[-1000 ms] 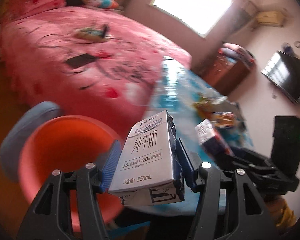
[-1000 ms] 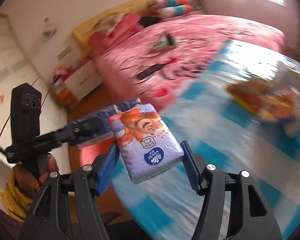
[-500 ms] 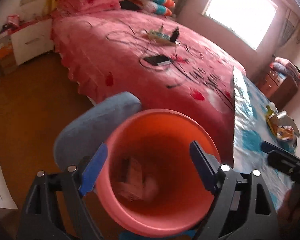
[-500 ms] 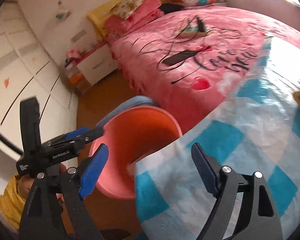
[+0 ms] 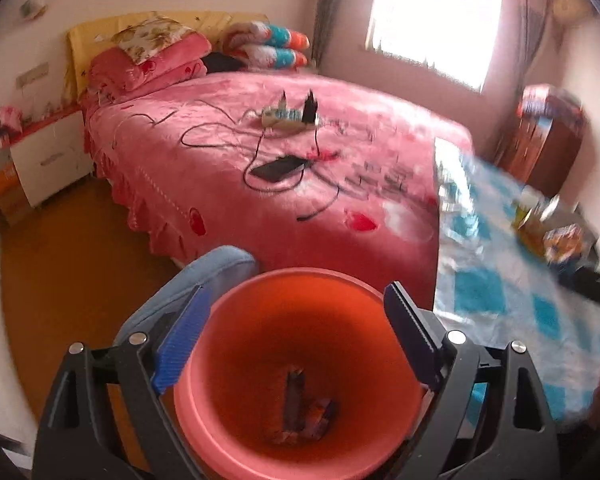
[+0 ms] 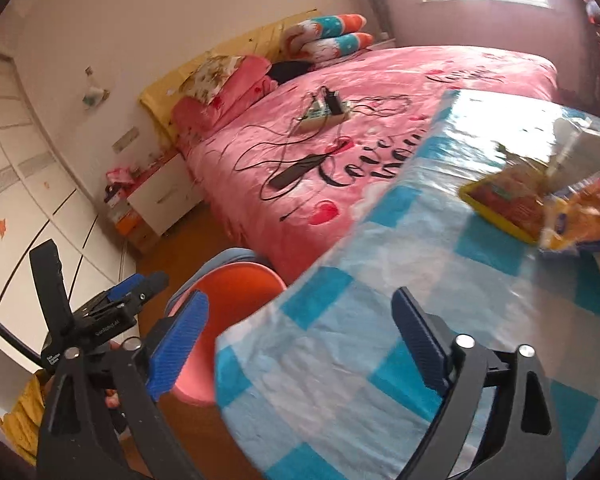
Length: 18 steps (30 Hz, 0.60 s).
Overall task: Collect trash
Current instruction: 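Return the left gripper to the table over the snack bags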
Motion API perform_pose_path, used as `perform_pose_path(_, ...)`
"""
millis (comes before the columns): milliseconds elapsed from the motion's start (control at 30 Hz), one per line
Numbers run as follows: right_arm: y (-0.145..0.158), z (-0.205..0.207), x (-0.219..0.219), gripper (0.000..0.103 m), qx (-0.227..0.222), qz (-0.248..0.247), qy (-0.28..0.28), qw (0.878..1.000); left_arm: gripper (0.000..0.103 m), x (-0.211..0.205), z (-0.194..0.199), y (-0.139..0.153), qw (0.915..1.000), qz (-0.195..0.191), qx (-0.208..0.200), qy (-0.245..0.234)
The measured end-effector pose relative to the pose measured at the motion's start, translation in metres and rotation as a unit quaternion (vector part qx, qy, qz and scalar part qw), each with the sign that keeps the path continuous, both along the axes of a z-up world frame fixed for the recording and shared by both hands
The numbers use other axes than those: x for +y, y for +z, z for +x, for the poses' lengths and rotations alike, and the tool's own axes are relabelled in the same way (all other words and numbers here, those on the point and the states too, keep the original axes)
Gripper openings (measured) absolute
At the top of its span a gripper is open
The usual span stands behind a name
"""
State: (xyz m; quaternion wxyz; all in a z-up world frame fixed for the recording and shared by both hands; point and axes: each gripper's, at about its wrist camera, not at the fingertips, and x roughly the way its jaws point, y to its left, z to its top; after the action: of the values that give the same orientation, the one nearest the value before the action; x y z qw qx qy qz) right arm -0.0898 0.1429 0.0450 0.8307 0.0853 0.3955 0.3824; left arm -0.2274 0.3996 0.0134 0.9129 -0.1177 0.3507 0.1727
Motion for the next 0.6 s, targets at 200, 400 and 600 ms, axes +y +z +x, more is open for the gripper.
perform_pose_path(200, -0.004, 0.000, -0.038, 0.094, 0.001, 0.022, -0.024, 0.999, 0.089, -0.025, 0.018, 0.004, 0.9986, -0.018, 0.031, -0.039)
perform_pose_path(400, -0.003, -0.001, -0.072, 0.094, -0.005, 0.033, -0.050, 0.998, 0.089, -0.053, 0.028, 0.017, 0.9974, -0.009, 0.028, -0.065)
perform_pose_path(600, -0.002, -0.001, -0.103, 0.094, -0.016, 0.041, -0.075, 0.996, 0.089, -0.089, 0.045, 0.028, 0.9945, 0.003, 0.035, -0.099)
